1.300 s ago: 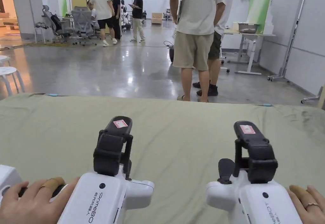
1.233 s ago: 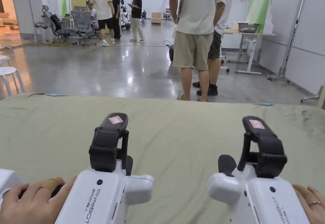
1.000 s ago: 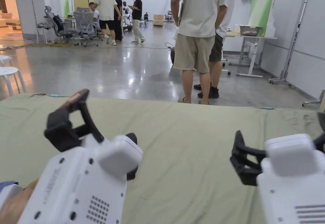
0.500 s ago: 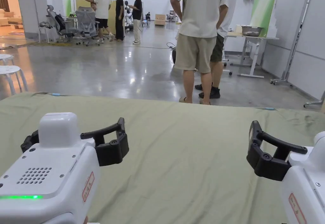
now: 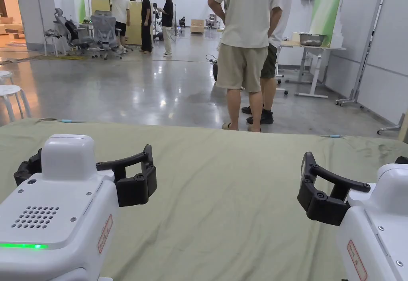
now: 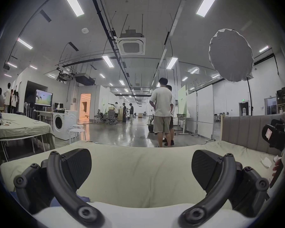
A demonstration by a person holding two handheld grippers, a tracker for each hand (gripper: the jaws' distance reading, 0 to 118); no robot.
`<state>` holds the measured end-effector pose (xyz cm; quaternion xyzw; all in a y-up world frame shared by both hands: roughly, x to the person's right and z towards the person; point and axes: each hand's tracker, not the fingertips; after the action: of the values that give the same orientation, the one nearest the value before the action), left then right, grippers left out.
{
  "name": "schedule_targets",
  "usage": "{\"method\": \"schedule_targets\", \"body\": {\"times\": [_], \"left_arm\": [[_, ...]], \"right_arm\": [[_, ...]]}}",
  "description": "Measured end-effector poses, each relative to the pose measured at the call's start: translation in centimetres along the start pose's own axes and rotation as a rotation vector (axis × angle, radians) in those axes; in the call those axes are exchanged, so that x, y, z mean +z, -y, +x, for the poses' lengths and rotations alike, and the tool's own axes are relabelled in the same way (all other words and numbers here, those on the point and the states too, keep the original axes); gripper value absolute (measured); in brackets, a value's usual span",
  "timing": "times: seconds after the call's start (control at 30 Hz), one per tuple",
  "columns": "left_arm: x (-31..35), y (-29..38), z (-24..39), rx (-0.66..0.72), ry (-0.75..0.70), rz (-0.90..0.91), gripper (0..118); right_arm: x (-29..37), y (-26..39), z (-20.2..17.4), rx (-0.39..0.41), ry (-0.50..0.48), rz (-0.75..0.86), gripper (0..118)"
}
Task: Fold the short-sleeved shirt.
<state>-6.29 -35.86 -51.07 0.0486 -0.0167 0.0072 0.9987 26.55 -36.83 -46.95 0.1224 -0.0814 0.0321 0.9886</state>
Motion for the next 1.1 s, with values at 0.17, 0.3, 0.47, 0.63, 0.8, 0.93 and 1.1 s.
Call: {"method": "schedule_targets", "body": {"times": [0.17,0.3,0.47,0.63,0.8,0.93,1.1], "left_arm": [[0.1,-0.4,-0.3,0.017,-0.003,0.007,118],[0.2,-0.5,-0.4,0.011,-0.007,0.008,118],[0.3,-0.6,-0.3,0.003,0.004,0.014,118],[0.6,-0.8,-0.3,0.008,0.013,0.04,118],[1.0,-1.2,-0.4,0.015,0.047,0.009,118],[0.9,-1.0,-0.5,0.049,0.058,-0.054,118],[0.0,-0.5,-1.7,0.23,0.114,-0.271,0]], "right_arm": [[-0.1,-0.2,0.0,-0.02,-0.006,-0.004,118],[-0.1,-0.4,-0.2,-0.009,-0.013,0.002,118],[-0.1,-0.4,-0.5,-0.004,-0.022,0.004,118],[-0.1,-0.4,-0.7,-0.017,-0.028,-0.002,118],[-0.1,-0.2,-0.8,-0.013,-0.037,-0.004,118],[0.0,-0.2,-1.0,0.017,-0.029,-0.025,118],[0.3,-0.6,-0.9,0.026,-0.008,-0.049,2]]}}
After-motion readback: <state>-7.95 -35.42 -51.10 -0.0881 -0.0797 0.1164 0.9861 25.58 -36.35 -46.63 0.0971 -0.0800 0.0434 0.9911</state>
